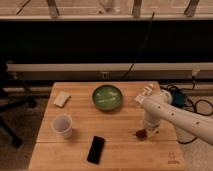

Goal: Drag the pepper across the table

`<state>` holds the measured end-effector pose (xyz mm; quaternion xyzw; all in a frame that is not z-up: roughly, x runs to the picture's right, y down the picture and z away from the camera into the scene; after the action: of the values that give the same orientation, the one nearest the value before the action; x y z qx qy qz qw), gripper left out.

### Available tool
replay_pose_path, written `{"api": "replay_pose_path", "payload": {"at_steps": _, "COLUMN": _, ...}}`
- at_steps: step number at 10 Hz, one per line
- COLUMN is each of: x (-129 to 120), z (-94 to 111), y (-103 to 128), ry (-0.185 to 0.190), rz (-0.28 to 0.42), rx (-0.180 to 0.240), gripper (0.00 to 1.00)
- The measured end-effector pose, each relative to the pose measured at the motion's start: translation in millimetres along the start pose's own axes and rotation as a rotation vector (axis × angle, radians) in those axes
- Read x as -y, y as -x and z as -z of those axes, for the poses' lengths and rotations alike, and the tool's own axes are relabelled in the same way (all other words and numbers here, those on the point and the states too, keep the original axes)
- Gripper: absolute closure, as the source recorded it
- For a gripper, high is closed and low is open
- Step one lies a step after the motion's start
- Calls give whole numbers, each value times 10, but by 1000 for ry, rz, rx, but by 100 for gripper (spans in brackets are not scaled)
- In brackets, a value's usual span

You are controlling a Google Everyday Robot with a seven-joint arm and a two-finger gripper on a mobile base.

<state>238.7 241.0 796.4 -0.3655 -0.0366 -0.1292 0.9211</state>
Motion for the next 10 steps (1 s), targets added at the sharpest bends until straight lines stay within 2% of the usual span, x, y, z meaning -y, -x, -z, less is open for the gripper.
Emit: {"api": "replay_pose_path", "payload": {"at_steps": 10, "x": 88, "z": 41, "y": 68, "ry": 7, "rz": 78, "rx": -23, "gripper": 100}}
